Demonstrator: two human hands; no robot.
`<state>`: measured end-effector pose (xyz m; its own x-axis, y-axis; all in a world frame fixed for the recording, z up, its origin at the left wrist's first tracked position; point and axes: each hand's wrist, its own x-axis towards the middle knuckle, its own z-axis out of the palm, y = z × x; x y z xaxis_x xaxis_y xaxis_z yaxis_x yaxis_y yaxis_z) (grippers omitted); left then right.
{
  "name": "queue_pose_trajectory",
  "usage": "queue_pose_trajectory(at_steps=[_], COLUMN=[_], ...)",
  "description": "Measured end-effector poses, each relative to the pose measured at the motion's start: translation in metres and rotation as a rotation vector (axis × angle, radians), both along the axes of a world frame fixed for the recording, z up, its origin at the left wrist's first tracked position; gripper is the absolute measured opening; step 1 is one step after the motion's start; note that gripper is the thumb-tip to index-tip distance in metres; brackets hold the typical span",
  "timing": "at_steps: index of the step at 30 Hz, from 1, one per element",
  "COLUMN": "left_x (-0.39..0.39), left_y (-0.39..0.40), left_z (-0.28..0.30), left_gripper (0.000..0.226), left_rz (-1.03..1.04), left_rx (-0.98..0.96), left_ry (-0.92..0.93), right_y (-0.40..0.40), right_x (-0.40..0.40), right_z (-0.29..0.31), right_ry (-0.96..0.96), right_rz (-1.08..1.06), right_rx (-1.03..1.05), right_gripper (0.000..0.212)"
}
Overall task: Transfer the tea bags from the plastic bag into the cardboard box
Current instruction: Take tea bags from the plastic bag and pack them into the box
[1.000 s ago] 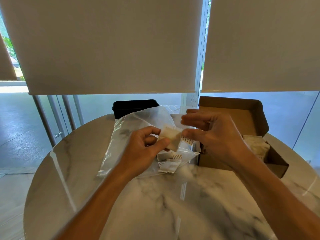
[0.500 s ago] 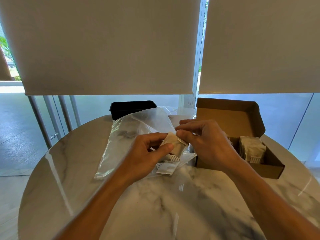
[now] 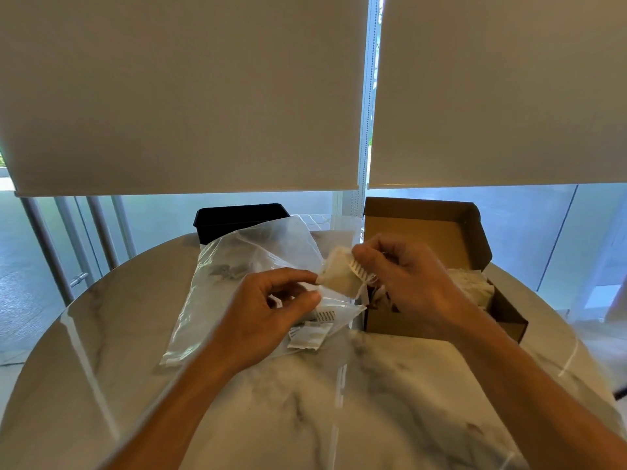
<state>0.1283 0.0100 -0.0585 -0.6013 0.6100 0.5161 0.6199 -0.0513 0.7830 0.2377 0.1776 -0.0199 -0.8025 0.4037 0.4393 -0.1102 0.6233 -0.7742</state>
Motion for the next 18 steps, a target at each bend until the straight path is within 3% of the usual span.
queue_pose_trajectory(at_steps=[7, 18], left_x=[-0.008, -0.015], left_y=[-0.009, -0.01], left_z=[-0.002, -0.004], left_gripper=[0.015, 0.037], left_rz=[0.195, 0.196], left_rx=[-0.277, -0.395], left_ry=[0.339, 0.385], right_y=[0.065, 0.159], right_x=[0.035, 0.06], right_z=[0.022, -0.024], right_ry=[-0.053, -0.375], right_rz=[-0.2, -0.358], right_rx=[0.238, 0.45], right_gripper=[0.018, 0.012])
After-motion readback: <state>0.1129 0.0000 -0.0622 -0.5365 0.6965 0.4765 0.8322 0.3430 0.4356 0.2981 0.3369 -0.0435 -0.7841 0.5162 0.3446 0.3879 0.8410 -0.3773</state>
